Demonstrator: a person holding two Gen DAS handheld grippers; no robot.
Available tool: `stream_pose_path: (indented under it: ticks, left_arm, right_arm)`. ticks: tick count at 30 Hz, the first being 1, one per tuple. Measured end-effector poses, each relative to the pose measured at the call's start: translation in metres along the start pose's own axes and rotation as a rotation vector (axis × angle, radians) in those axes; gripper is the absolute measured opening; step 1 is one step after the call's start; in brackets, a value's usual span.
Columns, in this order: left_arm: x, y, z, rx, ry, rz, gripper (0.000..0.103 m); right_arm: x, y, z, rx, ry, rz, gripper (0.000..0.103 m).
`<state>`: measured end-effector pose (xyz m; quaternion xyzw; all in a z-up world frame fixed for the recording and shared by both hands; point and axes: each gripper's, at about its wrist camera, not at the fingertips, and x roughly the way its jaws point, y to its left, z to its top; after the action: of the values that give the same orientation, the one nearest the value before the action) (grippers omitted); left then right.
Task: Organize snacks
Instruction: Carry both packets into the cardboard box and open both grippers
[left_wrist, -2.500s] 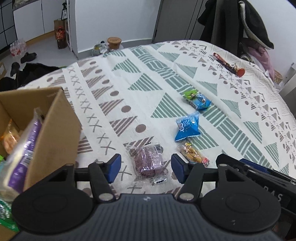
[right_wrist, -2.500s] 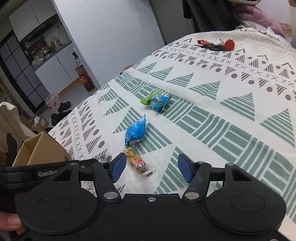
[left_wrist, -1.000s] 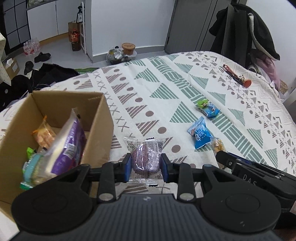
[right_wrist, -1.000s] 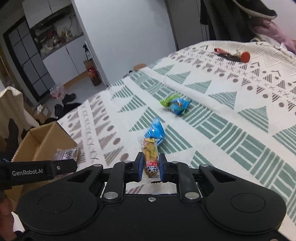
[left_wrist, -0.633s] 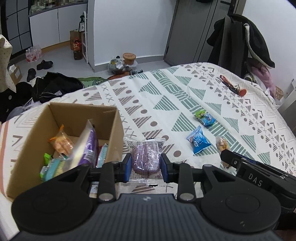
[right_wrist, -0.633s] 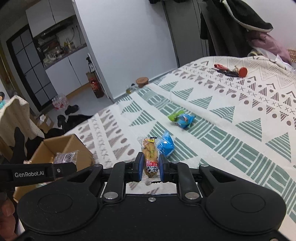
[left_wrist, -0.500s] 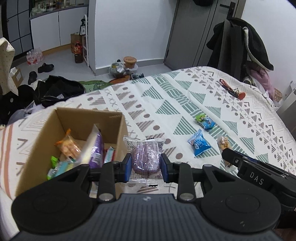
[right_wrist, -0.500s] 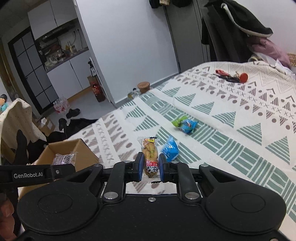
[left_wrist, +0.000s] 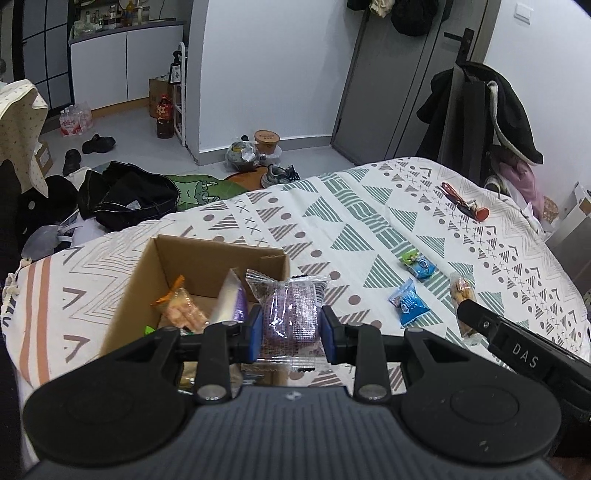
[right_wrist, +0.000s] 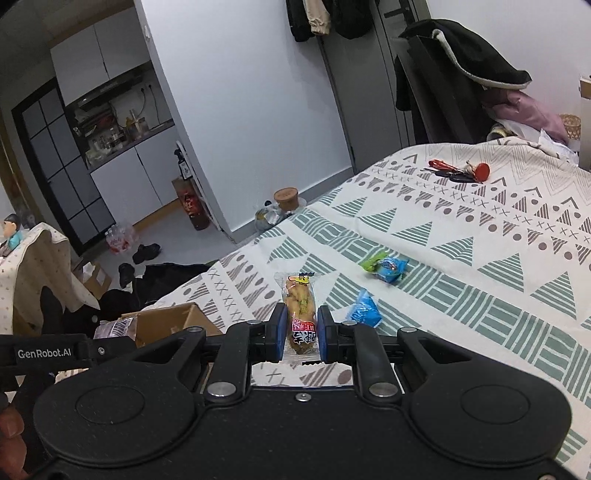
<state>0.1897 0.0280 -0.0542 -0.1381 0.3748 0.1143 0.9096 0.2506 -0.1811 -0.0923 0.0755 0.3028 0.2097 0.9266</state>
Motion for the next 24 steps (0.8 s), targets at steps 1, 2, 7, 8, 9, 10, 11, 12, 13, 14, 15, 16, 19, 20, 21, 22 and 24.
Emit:
stream_pose_path:
  ticks: [1,2,7,8,9,10,11,12,13,14,15,16,19,20,21,22,24]
  left_arm:
    - [-0.001,0.004,0.0,-0.004,-0.001,-0.001,0.031]
    - [-0.002,0.007,0.0,-0.006,-0.002,-0.002,0.031]
    - [-0.005,0.026,0.0,-0.029,-0.001,-0.004,0.031]
    - [-0.006,0.03,-0.001,-0.035,0.0,-0.005,0.031]
    - [-0.007,0.035,-0.001,-0.04,0.0,-0.005,0.031]
    - [-0.008,0.038,-0.001,-0.044,0.001,-0.005,0.031]
    - [-0.009,0.042,-0.001,-0.049,0.002,-0.006,0.031]
    - [-0.01,0.046,-0.002,-0.055,0.003,-0.007,0.031]
    - [-0.011,0.05,-0.002,-0.06,0.003,-0.008,0.031]
    - [-0.012,0.054,-0.002,-0.067,0.006,-0.008,0.031]
    - [-0.013,0.058,-0.003,-0.074,0.007,-0.007,0.031]
    - [-0.013,0.062,-0.004,-0.081,0.01,-0.007,0.031]
    - [-0.015,0.076,-0.008,-0.103,0.02,-0.006,0.031]
    - [-0.015,0.079,-0.009,-0.107,0.024,-0.008,0.031]
    - [-0.014,0.082,-0.01,-0.112,0.032,-0.011,0.031]
    - [-0.014,0.086,-0.011,-0.117,0.04,-0.017,0.031]
    - [-0.013,0.089,-0.013,-0.12,0.06,-0.026,0.031]
  right_arm:
    - [-0.001,0.003,-0.001,-0.004,-0.003,0.001,0.017]
    - [-0.002,0.006,-0.001,-0.007,-0.005,0.002,0.017]
    - [-0.005,0.025,-0.005,-0.022,-0.008,0.019,0.017]
    - [-0.005,0.029,-0.005,-0.027,-0.007,0.023,0.017]
    - [-0.006,0.033,-0.006,-0.032,-0.006,0.026,0.017]
    - [-0.007,0.037,-0.007,-0.036,-0.004,0.029,0.017]
    - [-0.007,0.041,-0.008,-0.04,-0.003,0.032,0.017]
    - [-0.007,0.044,-0.009,-0.043,-0.001,0.034,0.017]
    - [-0.008,0.047,-0.01,-0.046,0.001,0.036,0.017]
    - [-0.008,0.05,-0.011,-0.049,0.003,0.038,0.017]
    - [-0.008,0.053,-0.011,-0.05,0.006,0.041,0.017]
    - [-0.008,0.057,-0.012,-0.053,0.008,0.043,0.017]
    - [-0.009,0.067,-0.015,-0.059,0.014,0.048,0.017]
    - [-0.009,0.07,-0.016,-0.061,0.016,0.05,0.017]
    - [-0.009,0.074,-0.017,-0.066,0.018,0.054,0.017]
    - [-0.009,0.077,-0.017,-0.069,0.02,0.056,0.017]
    - [-0.01,0.084,-0.019,-0.08,0.024,0.062,0.017]
